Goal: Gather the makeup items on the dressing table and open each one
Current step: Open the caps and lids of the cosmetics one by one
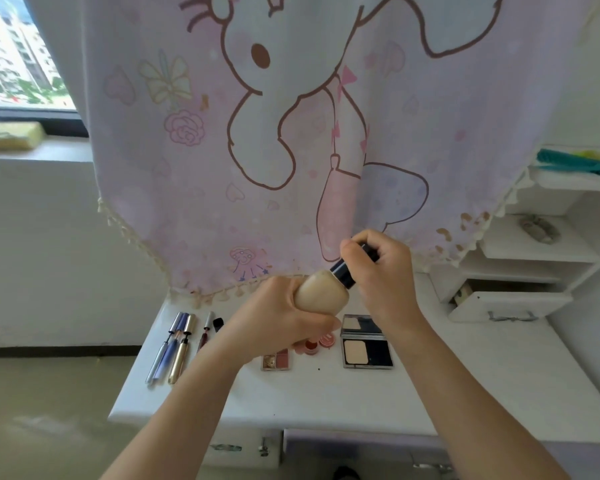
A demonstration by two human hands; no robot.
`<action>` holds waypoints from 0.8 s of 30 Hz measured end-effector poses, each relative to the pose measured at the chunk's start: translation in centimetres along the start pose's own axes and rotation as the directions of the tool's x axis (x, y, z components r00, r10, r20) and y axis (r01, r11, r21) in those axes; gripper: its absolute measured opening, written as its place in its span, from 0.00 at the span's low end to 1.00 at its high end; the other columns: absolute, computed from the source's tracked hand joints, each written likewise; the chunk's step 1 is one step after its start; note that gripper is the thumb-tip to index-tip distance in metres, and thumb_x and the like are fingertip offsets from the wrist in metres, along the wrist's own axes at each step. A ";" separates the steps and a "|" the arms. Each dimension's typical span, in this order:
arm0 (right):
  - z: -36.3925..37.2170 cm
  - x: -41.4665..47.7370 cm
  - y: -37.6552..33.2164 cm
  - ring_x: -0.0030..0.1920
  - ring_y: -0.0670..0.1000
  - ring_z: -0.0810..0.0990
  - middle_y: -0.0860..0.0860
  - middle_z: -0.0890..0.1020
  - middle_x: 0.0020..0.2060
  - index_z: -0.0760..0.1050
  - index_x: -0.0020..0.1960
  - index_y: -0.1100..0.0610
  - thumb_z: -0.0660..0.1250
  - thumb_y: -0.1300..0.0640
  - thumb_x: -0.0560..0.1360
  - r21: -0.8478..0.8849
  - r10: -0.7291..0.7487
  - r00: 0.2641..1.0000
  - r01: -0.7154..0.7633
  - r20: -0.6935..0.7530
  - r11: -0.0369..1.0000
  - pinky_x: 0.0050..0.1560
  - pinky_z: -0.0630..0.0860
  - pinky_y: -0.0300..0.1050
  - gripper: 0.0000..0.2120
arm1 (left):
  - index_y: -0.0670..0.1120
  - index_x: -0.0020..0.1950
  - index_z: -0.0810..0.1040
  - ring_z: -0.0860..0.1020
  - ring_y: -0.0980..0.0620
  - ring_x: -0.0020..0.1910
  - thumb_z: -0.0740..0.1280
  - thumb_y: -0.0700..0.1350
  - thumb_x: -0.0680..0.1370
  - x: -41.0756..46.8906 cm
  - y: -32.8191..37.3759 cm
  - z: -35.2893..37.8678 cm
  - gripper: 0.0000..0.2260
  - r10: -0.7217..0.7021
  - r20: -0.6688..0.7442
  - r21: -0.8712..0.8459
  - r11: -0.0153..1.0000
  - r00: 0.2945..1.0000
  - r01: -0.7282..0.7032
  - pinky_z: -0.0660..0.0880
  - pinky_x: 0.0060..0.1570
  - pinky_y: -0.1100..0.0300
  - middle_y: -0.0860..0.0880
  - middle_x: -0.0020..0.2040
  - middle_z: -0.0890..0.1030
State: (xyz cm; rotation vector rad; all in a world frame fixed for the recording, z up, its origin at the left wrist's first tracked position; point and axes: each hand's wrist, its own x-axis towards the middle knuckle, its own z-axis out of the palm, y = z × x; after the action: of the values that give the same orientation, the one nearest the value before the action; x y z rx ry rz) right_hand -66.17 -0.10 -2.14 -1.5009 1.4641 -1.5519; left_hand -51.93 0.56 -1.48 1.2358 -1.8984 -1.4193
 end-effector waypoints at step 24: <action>-23.7 2.1 19.1 0.44 0.53 0.74 0.53 0.78 0.44 0.71 0.51 0.59 0.62 0.52 0.76 -0.603 0.441 0.897 -0.360 -0.015 0.712 0.41 0.67 0.43 0.10 | 0.44 0.47 0.76 0.74 0.51 0.44 0.75 0.40 0.67 16.7 -6.0 24.7 0.12 -0.235 -0.125 -0.101 0.970 0.964 0.223 0.68 0.43 0.60 0.49 0.44 0.75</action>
State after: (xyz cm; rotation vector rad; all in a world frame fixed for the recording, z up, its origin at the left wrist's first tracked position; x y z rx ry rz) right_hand -94.21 0.57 -14.04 -1.4149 2.1504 -0.7362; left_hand -77.15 -1.73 -18.26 1.5088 -1.6277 -1.4727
